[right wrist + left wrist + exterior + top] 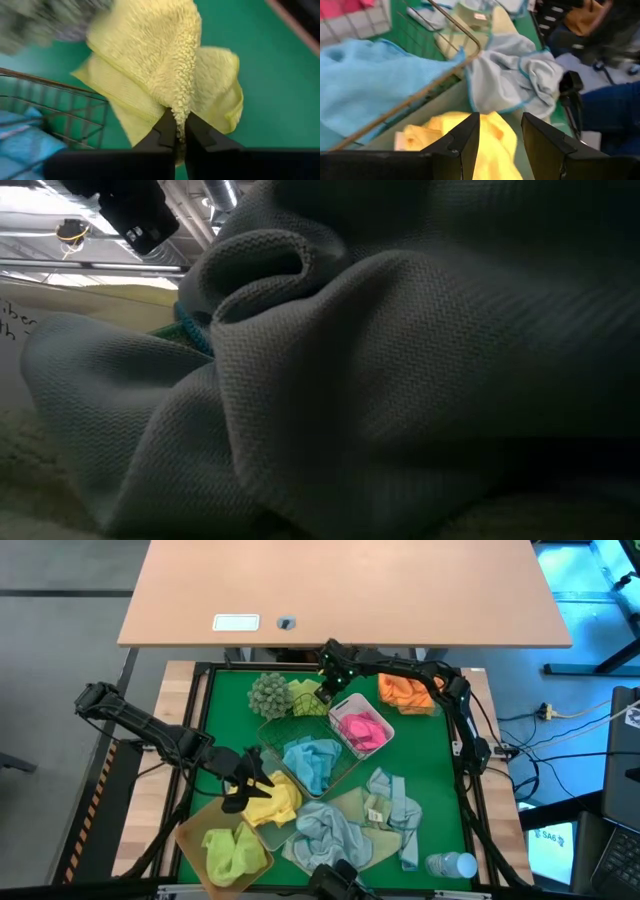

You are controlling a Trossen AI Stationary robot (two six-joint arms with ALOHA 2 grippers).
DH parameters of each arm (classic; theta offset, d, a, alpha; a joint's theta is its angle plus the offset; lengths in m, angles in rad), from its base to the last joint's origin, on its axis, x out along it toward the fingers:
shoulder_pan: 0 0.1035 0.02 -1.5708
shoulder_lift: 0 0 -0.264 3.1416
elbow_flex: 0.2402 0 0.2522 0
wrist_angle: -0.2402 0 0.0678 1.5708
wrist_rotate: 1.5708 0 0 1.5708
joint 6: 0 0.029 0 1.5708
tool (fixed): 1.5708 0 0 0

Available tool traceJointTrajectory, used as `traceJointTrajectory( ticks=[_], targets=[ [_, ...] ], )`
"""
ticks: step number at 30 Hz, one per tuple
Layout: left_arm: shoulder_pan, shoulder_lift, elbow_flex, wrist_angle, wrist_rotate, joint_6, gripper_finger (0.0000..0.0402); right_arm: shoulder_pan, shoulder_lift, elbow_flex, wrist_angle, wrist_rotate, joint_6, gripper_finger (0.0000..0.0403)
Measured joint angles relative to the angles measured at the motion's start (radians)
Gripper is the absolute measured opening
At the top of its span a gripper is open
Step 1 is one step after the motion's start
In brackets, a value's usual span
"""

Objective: Sort microfiber towel by color & place in baskets
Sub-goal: Put the green towel into the orange bin

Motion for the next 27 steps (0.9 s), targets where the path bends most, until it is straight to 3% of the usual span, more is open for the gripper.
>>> traceJointTrajectory(
  ticks=[8, 14, 21, 27],
  targets=[
    [0.000, 0.000, -0.001, 0.090, -0.156, 0.057, 0.0141, 0.002, 0.000, 0.326, -0.248, 0.000, -0.052, 0.0007],
    [0.002, 0.000, -0.001, 0.226, -0.442, 0.133, 0.0141, 0.013, -0.001, 0.599, -0.407, -0.002, -0.051, 0.0006],
    [0.060, 0.000, -0.001, 0.369, -0.689, 0.327, 0.0140, 0.064, -0.124, 0.557, -0.329, -0.080, 0.002, 0.0004],
    [0.153, 0.000, -0.001, 0.388, -0.716, 0.391, 0.0140, 0.141, -0.156, 0.557, -0.326, -0.085, 0.002, 0.0003]
  ],
)
